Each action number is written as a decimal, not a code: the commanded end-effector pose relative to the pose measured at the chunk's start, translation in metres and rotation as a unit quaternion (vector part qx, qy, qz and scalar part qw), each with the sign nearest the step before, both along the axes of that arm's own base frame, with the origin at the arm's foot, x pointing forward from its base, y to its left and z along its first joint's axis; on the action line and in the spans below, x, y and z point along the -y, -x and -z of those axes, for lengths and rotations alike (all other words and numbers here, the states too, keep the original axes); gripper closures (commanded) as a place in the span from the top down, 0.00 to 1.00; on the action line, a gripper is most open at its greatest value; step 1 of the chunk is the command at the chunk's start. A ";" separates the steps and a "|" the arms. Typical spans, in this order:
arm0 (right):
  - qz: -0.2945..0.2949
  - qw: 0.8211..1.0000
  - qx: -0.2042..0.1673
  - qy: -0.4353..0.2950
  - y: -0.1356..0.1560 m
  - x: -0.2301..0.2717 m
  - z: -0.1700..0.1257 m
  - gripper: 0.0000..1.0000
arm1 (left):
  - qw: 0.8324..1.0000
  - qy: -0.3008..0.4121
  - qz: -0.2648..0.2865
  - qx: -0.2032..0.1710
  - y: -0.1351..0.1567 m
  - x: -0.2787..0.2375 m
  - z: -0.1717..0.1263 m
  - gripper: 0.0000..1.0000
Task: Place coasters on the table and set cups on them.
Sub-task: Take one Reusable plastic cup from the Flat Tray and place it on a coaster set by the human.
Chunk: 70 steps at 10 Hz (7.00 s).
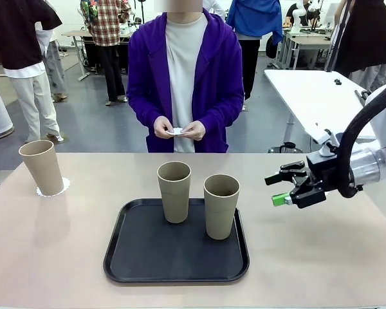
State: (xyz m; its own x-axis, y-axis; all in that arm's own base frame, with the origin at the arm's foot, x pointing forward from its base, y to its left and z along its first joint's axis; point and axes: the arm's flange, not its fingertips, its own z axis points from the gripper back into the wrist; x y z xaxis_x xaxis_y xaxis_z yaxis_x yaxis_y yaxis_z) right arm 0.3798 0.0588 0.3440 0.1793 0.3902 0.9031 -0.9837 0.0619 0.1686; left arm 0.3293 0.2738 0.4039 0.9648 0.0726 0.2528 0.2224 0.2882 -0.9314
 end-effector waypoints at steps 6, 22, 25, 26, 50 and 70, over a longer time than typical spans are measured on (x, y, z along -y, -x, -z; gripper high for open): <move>-0.004 1.000 -0.001 0.005 0.000 -0.001 0.006 1.00 | 1.000 0.004 -0.002 0.002 0.000 -0.001 -0.003 1.00; -0.037 0.995 0.028 -0.091 -0.012 -0.045 0.079 1.00 | 1.000 0.004 -0.002 0.002 0.000 -0.001 -0.003 1.00; -0.034 0.996 0.019 -0.083 -0.006 -0.042 0.075 1.00 | 1.000 0.004 -0.002 0.002 0.000 -0.001 -0.003 1.00; -0.034 0.996 0.019 -0.083 -0.006 -0.042 0.075 1.00 | 1.000 0.004 -0.002 0.002 0.000 -0.001 -0.003 1.00; -0.071 0.993 0.043 -0.086 -0.043 -0.115 0.128 1.00 | 1.000 0.004 -0.002 0.002 0.000 -0.001 -0.003 1.00; 0.042 0.993 0.041 -0.098 0.003 -0.070 -0.077 0.21 | 1.000 0.004 -0.002 0.002 0.000 -0.001 -0.003 1.00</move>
State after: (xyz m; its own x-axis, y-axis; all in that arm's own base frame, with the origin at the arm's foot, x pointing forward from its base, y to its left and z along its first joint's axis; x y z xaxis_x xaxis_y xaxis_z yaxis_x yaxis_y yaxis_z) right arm 0.3848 0.1262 0.4245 0.1047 0.1559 0.9822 -0.9914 0.0947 0.0907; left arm 0.3296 0.2736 0.4038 0.9649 0.0718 0.2525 0.2223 0.2881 -0.9314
